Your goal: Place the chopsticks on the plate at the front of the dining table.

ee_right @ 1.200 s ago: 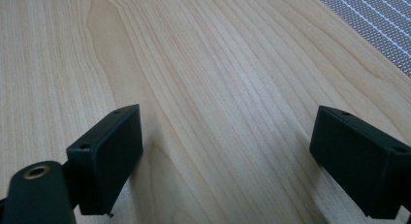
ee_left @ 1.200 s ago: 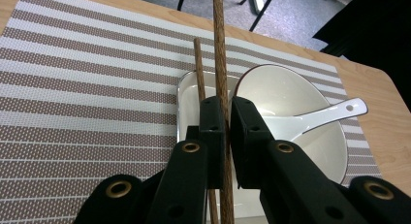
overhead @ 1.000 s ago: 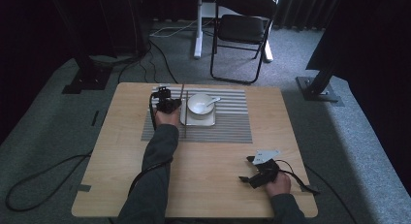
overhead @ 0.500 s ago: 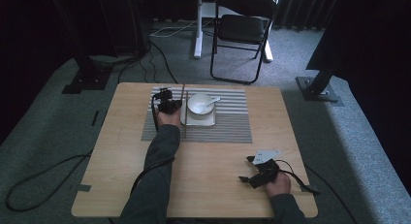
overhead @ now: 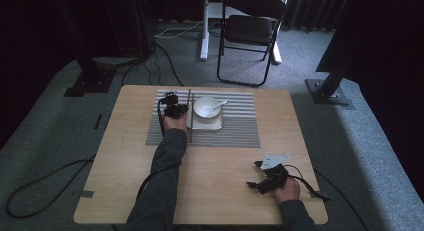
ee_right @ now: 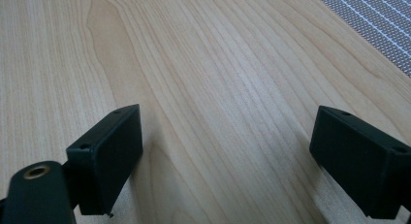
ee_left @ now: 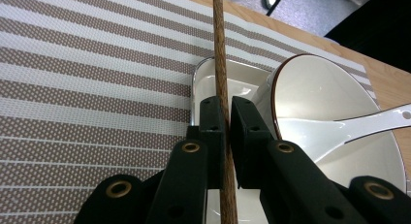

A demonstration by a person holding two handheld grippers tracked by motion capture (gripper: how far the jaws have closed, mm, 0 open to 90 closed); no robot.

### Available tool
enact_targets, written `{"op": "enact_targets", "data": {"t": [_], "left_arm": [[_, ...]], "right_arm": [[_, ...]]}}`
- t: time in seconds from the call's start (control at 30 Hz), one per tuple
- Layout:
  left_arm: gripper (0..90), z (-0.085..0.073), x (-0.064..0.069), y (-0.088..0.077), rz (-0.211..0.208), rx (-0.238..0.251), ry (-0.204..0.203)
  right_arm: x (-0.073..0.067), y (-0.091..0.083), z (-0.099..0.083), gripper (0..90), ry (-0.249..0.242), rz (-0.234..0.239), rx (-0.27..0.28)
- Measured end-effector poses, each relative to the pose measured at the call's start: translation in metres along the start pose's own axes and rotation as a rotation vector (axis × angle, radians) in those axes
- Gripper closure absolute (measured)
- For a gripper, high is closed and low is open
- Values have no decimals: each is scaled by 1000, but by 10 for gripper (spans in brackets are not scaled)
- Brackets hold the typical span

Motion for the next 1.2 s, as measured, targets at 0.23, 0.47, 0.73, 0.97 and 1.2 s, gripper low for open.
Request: {"op": "enact_targets", "data": {"t": [0.23, 0.47, 0.73, 0.97, 1.2], "left_arm": [[840, -1, -2, 4, 3, -7, 2], [840, -5, -4, 10, 5, -20, 2], [840, -12, -4, 16, 4, -40, -2], [840, -14, -5, 20, -2, -47, -7], [840, -15, -5, 23, 0, -48, -9]], "right_arm": [[0, 0, 0, 111, 0, 0, 0], [0, 0, 0, 111, 0, 0, 0], [0, 0, 0, 111, 0, 0, 0], [0, 0, 0, 111, 0, 0, 0], [0, 0, 0, 111, 0, 0, 0]]}}
Point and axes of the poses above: each handheld gripper's, and its own axes: y roughly forward along the jaws, z roughly out of its top, x roughly to its right, the point moved 9 cm from there along y, roughly forward along the jaws, and after that the axes turned 1 degree about x, right-handed, at the moved point
